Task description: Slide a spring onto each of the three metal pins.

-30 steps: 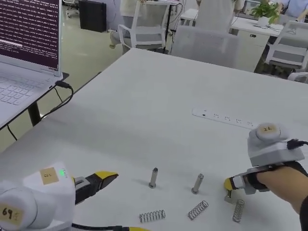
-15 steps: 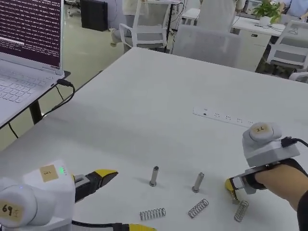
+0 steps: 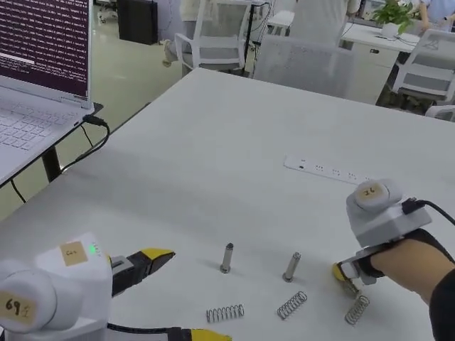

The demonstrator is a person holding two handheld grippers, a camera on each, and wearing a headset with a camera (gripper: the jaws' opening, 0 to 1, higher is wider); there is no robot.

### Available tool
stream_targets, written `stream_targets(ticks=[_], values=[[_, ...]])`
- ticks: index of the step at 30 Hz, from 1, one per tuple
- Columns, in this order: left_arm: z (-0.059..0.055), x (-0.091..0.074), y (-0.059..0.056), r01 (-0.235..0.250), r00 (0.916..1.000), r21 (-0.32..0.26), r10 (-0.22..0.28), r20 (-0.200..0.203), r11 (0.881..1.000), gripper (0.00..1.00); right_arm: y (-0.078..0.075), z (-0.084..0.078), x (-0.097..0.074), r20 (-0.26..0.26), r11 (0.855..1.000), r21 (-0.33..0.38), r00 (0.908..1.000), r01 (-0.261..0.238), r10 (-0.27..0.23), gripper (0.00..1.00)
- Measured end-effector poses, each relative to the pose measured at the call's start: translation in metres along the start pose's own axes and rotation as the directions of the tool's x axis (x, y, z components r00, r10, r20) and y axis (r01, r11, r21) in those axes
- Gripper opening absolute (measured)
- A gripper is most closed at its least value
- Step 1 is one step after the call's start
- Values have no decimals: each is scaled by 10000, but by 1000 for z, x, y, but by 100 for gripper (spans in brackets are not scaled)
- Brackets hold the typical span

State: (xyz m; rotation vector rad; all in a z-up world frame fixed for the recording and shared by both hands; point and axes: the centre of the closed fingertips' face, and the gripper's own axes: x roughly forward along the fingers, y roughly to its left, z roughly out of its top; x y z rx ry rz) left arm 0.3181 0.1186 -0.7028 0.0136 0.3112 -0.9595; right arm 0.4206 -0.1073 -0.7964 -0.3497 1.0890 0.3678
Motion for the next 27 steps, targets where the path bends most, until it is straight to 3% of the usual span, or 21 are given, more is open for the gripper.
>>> stream_targets(ticks=[6,14,27], values=[[-1,-1,-2,87,9999,71,-86,-70,9999,79,1,1,0,73,9999,-116,10000,-49,50,6],[0,1,-2,143,9999,63,-143,27,9999,78,1,9,-13,817,9997,93,9964,-234,226,6],[3,1,-8,313,9995,289,-310,-96,9991,78,4,8,-32,2129,9976,489,9764,-486,371,6]])
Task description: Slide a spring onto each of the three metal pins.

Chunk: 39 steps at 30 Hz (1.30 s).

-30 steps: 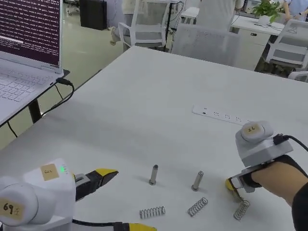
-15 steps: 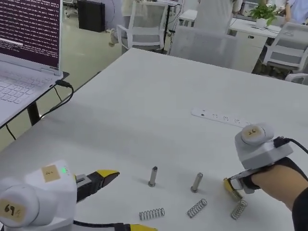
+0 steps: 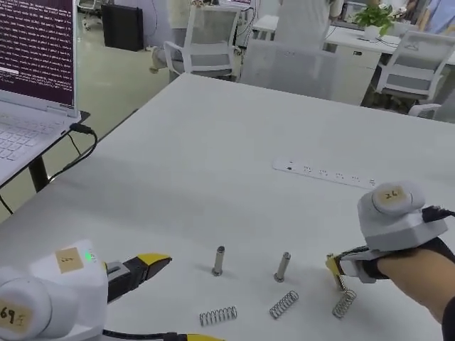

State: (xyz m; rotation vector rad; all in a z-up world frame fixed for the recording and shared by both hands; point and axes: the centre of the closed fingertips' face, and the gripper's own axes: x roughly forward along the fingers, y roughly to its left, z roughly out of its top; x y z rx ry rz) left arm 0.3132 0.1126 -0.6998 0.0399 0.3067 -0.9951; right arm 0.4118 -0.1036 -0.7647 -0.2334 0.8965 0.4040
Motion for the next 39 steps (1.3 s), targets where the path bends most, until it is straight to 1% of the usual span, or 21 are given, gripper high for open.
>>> stream_targets(ticks=[4,6,8,9,16,19,20,25,28,32,37,39], values=[[1,0,1,-44,10000,27,43,50,10000,78,-1,-4,-3,195,9999,128,9998,-25,22,6],[2,-1,1,-65,10000,12,65,66,10000,78,-1,-4,-7,426,9999,126,9991,14,-19,6],[1,-1,1,-81,10000,30,81,14,10000,78,0,-1,-8,804,9996,230,9967,-164,145,6],[1,-1,1,-77,10000,48,77,15,10000,78,0,-1,-10,884,9993,325,9960,-168,139,6],[1,0,1,-59,10000,49,59,22,10000,78,1,-5,-16,1087,9991,393,9940,-125,81,6],[2,0,1,-51,10000,60,51,32,10000,78,1,-6,-19,1347,9993,349,9909,-129,81,6],[2,0,1,-57,10000,50,56,39,10000,78,1,-7,-20,1413,9988,465,9899,-162,95,6],[2,0,1,-28,10000,67,28,45,10000,78,2,-10,-25,1565,9990,401,9876,-175,111,6],[2,0,1,-19,10000,85,19,50,10000,78,1,-13,-28,1645,9986,492,9863,-171,88,6],[2,1,0,4,10000,107,-4,41,9999,78,0,-16,-29,1623,9982,570,9867,-187,92,6],[3,1,0,7,10000,122,-8,55,9999,78,2,-21,-31,1486,9991,417,9889,-125,62,6],[2,1,1,1,10000,101,-2,58,9999,78,2,-21,-31,1506,9990,421,9886,-142,77,6]])
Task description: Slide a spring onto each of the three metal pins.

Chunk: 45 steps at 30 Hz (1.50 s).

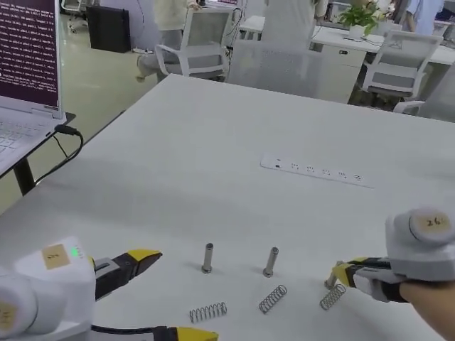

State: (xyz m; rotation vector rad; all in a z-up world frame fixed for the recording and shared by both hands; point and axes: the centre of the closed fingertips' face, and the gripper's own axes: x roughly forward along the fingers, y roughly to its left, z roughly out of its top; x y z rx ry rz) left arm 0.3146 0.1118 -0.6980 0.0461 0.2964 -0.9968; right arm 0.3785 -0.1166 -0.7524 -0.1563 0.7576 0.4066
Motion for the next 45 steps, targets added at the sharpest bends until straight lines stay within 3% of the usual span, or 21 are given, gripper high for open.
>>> stream_targets(ticks=[21,32,37,38,45], values=[[-1,0,1,-41,10000,14,41,-50,10000,78,-1,-1,1,-357,9991,-412,9994,-15,0,9],[-1,0,0,-23,10000,37,23,-63,10000,78,-9,-9,-18,-120,9992,-392,9999,-61,57,14],[-1,-1,-1,14,10000,85,-13,-82,10000,78,-10,-17,-19,-248,9963,-715,9986,-483,466,16],[-1,-1,-1,9,9999,89,-9,-100,10000,78,-4,-20,-18,-438,9919,-835,9947,-960,926,17],[-1,-1,-1,-22,9999,96,23,-115,10000,77,1,-25,-7,-745,9829,-646,9831,-1722,1673,22]])
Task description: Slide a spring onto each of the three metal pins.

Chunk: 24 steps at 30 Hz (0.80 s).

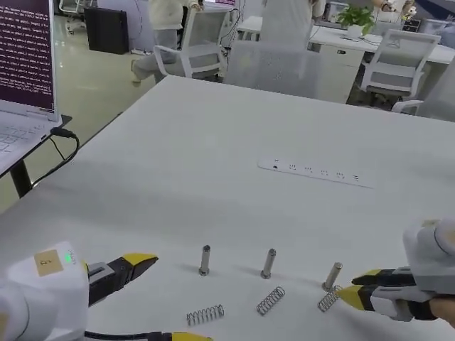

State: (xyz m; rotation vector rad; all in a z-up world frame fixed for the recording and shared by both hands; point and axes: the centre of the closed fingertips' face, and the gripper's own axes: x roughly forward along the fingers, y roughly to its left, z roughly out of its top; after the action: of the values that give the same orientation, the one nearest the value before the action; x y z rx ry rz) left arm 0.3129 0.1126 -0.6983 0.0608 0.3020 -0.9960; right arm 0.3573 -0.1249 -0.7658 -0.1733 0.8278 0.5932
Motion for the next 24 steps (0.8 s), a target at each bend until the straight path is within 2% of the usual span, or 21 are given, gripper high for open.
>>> stream_targets(ticks=[2,4,8,13,16,24], values=[[0,0,0,-22,10000,-15,22,-7,10000,77,1,0,1,-65,10000,-51,10000,-45,45,23],[0,0,1,-34,10000,-10,34,-12,10000,77,4,1,4,-43,9989,202,9991,-415,416,24],[-1,0,1,-50,10000,-12,50,-33,10000,77,7,-2,9,-194,9971,334,9974,-688,695,28],[-2,0,2,-55,10000,-26,55,-61,10000,77,6,-8,14,-488,9972,318,9964,-679,694,29],[-2,0,2,-47,10000,-24,47,-54,10000,77,10,-10,14,-499,9958,367,9951,-838,856,28],[-1,0,1,-13,10000,-13,13,-43,10000,77,15,-18,9,-578,9950,497,9943,-870,899,25]])
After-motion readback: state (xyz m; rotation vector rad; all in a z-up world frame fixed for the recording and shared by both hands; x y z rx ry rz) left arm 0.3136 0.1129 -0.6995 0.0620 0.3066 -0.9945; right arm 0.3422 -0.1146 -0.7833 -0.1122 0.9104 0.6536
